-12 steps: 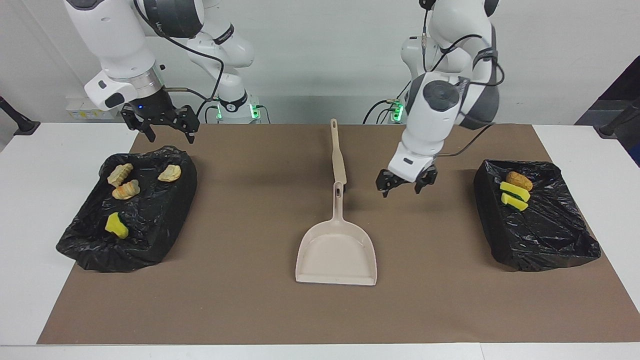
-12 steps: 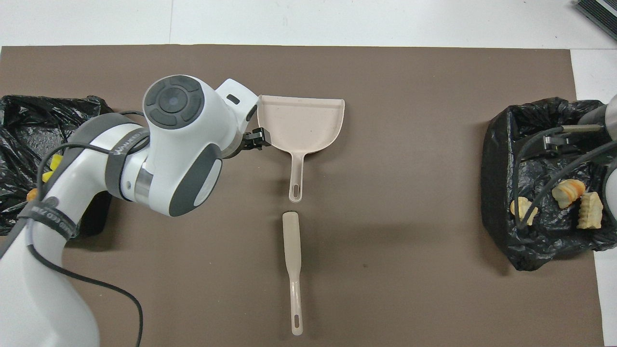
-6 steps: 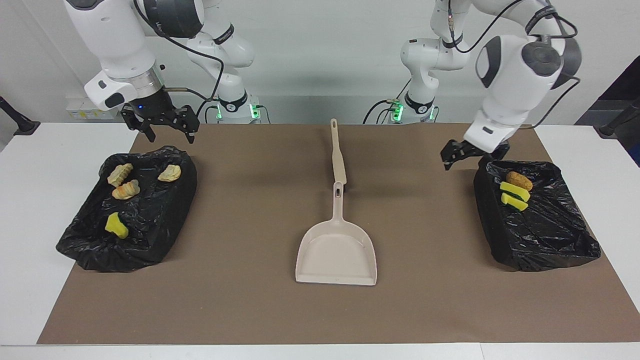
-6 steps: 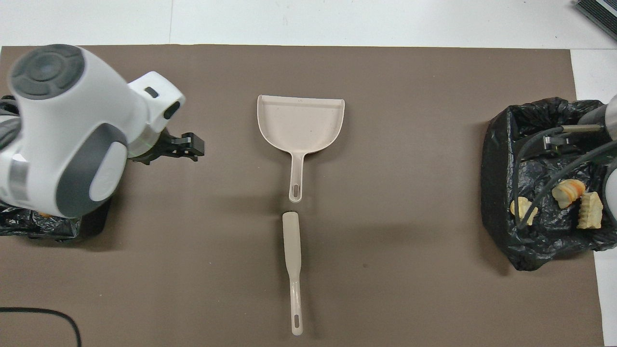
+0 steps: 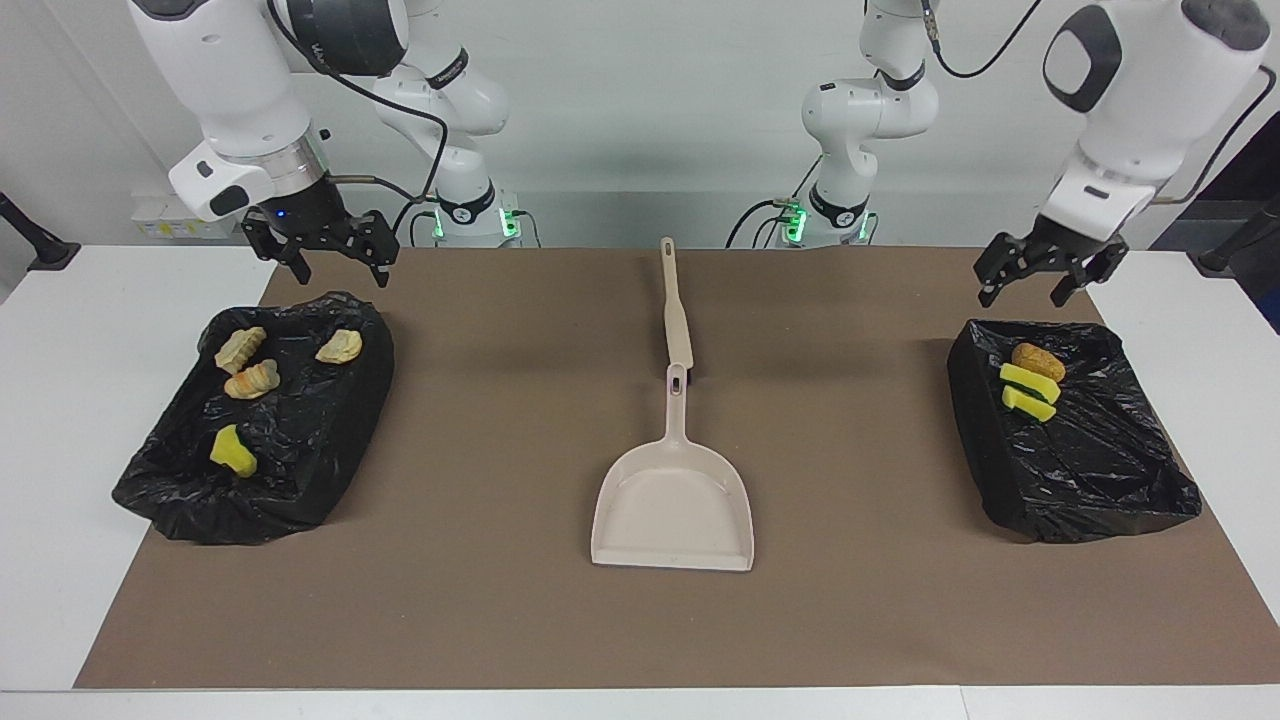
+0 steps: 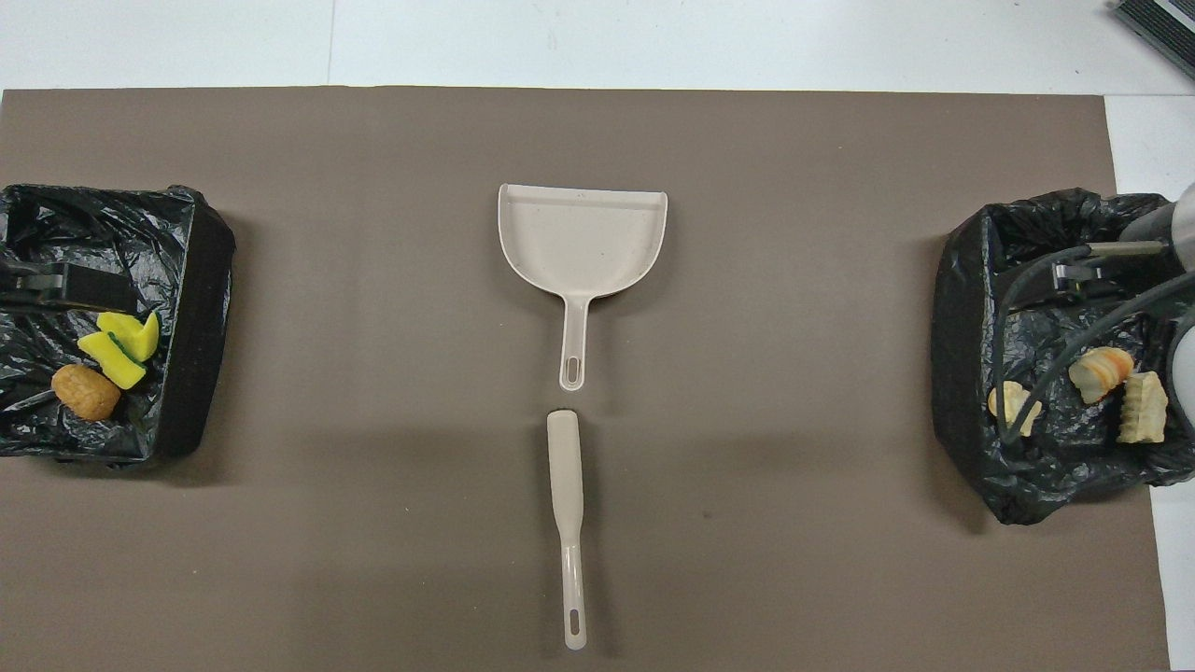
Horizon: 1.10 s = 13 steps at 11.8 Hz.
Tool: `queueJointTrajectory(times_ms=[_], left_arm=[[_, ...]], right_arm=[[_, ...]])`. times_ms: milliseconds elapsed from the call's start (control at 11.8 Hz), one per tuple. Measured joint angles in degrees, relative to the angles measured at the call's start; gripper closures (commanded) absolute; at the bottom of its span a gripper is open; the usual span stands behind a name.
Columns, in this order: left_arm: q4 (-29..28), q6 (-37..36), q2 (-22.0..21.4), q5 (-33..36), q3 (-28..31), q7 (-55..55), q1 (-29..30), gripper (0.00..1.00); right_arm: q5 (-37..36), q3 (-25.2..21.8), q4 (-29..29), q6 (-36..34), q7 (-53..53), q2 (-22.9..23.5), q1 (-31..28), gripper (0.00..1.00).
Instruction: Sweep and dump trash in bin
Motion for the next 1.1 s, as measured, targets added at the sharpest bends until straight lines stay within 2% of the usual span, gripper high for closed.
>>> queueJointTrajectory(times_ms=[169,339,847,1101], left_arm=[[4.03,-5.55,-0.81,0.00,-0.67,0.00,-0.11,0.00],[5.27,-8.24,-1.02,0.07,-0.77,-0.01,-0.12,0.00],[2.53,-9.76,-4.35,0.05,-0.69,-0.15,-0.09,0.00],[1.40,-9.52,-4.54,-0.01,-0.85,-0.15,-0.11,0.00]], right_arm=[[0.00,0.00,0.00,0.00,0.00,0.00,0.00,0.00],[0.00,0.00,0.00,0.00,0.00,0.00,0.00,0.00],[0.00,0.00,0.00,0.00,0.00,0.00,0.00,0.00],[0.00,0.00,0.00,0.00,0.00,0.00,0.00,0.00]])
